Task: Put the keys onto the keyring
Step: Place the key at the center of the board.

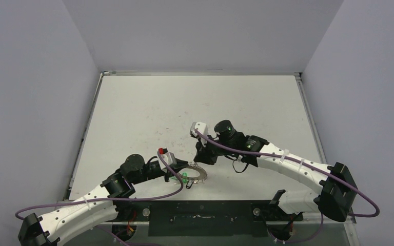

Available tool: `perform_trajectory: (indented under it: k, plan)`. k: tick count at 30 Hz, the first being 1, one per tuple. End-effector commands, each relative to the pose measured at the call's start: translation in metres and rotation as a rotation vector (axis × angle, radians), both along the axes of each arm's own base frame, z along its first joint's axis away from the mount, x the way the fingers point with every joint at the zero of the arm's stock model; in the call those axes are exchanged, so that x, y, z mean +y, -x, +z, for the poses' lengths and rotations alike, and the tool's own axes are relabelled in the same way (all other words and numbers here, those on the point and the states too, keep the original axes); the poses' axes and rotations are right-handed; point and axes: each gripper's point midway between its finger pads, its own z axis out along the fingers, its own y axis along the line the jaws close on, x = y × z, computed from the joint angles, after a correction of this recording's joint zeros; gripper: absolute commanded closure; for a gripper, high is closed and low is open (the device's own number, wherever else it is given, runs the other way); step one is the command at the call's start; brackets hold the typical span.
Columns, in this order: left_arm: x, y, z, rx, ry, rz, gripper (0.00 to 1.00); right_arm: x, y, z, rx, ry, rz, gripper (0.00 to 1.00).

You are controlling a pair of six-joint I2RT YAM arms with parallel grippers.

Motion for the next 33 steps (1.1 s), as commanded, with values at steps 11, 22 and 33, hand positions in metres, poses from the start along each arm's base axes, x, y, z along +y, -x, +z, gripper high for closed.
perform_trajectory:
  k: [11, 22, 33]
  plan:
    - [-0.003, -0.001, 0.024, -0.034, 0.112, 0.010, 1.00, -0.013, -0.023, 0.007, -0.021, -0.041, -0.118, 1.00]
    - [-0.007, -0.007, 0.007, 0.029, 0.124, 0.041, 1.00, -0.074, -0.080, -0.054, 0.153, 0.014, -0.515, 0.97]
    - [-0.014, -0.017, -0.014, 0.083, 0.091, 0.072, 1.00, -0.120, -0.091, -0.108, 0.290, 0.097, -0.723, 0.66]
